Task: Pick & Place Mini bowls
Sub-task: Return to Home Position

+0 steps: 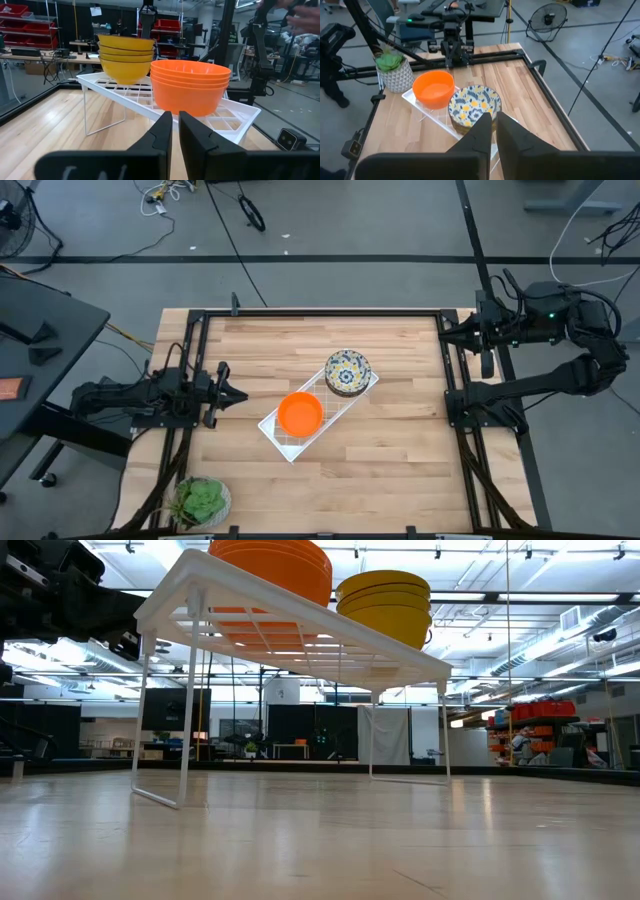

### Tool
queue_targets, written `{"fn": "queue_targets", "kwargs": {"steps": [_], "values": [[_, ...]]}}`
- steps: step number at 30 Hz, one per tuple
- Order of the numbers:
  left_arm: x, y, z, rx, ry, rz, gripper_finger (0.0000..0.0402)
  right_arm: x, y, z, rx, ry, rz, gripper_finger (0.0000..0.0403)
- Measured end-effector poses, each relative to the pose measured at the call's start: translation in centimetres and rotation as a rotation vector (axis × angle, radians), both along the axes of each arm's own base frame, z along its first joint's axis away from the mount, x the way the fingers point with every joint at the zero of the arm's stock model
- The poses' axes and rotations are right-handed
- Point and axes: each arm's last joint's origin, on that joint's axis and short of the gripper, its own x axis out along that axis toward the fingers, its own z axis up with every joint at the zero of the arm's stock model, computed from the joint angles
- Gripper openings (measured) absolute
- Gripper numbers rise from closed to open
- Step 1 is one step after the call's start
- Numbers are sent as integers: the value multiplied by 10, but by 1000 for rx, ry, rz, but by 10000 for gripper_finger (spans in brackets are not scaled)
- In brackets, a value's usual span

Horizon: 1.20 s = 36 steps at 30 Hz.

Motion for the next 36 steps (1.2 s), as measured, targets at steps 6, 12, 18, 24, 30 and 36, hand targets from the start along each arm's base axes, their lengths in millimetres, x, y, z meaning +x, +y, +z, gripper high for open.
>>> {"fn": "queue_targets", "kwargs": {"steps": [6, 12, 18, 24, 30, 36], "values": [[0, 0, 0, 0, 0, 0, 35, 1, 0, 3, -2, -37, -1, 32], [0, 0, 0, 0, -1, 0, 35, 8, -1, -2, -12, -145, -1, 24], [0, 0, 0, 0, -1, 0, 35, 17, 0, -22, -77, -430, 70, 5], [0, 0, 0, 0, -1, 0, 35, 39, 4, -69, -117, -593, 174, 2], [0, 0, 0, 0, -2, 0, 35, 54, 6, -128, -118, -676, 195, 1], [0, 0, 0, 0, -1, 0, 35, 55, 6, -180, -123, -715, 178, 1]]}}
